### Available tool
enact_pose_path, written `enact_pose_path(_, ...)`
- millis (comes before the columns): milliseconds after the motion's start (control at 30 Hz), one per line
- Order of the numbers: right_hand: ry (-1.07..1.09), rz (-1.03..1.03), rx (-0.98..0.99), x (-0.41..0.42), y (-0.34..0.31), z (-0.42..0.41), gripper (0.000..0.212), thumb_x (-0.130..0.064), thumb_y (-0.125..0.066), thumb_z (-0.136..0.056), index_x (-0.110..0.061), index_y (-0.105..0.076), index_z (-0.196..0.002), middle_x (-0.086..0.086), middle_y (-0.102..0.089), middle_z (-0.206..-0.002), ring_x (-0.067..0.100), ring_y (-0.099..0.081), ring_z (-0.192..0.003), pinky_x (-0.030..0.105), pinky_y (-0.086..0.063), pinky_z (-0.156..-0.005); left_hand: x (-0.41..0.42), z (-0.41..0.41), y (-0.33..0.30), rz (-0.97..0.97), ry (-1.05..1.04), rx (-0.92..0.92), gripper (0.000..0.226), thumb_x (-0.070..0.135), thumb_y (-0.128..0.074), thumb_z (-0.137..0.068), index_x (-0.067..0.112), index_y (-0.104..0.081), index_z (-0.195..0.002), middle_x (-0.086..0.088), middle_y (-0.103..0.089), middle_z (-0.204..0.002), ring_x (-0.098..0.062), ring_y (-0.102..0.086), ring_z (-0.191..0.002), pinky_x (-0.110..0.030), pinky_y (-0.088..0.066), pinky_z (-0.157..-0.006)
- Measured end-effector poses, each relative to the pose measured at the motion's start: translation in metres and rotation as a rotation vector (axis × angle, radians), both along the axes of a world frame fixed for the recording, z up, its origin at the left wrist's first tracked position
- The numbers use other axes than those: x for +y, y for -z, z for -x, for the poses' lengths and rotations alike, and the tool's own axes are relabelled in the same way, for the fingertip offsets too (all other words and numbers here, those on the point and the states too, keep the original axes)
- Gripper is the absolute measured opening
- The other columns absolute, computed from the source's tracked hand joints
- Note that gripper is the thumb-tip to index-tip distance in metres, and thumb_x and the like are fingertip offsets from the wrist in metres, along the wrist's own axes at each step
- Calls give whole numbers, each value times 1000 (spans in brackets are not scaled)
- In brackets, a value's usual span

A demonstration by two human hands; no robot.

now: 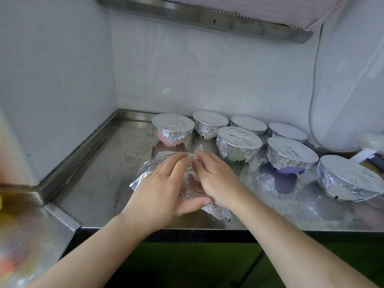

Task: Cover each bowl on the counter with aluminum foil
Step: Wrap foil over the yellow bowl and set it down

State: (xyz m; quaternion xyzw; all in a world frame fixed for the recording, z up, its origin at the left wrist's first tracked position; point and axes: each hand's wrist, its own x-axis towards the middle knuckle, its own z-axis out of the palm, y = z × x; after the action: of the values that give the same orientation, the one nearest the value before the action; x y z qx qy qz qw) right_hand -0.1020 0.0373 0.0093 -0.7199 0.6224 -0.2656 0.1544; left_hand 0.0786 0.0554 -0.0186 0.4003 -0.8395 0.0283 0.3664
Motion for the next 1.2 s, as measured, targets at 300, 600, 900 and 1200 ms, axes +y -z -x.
enact_pose_path(300, -13, -43, 245, -16, -18, -2, 41, -27, -34, -110, -12, -58, -140, 11, -58, -139, 30, -51, -132, 49, -43, -108, 3, -1, -2, -17, 47, -30, 95, 85, -56, -86, 10, -53, -146, 2, -50, -154, -13, -52, -139, -19, -45, -102)
enact_pose_path(600, -65, -1, 178, -30, -8, -6, 33, -34, -34, -111, -25, -63, -123, 0, -66, -129, 26, -59, -122, 48, -48, -102, 1, -6, -11, -205, 79, 119, 71, 74, -51, -95, 28, -44, -149, 19, -37, -157, -3, -57, -116, -14, -41, -95)
enact_pose_path(900, -180, 121, 260, -22, -15, 2, 39, -32, -44, -113, -24, -61, -147, -9, -58, -153, 15, -40, -150, 41, -29, -125, -10, -17, -27, -493, -93, 390, 24, 25, -54, -104, 25, -68, -123, 23, -67, -91, 5, -57, -84, -17, -45, -80)
enact_pose_path(1200, 219, -17, 149, 42, 7, -33, 74, -57, -17, -107, -8, -30, -161, 10, -27, -169, 25, -21, -155, 44, -16, -131, -4, -6, -23, -577, -182, 402, 13, 23, -48, -94, 20, -59, -100, 2, -67, -89, -21, -62, -86, -44, -54, -76)
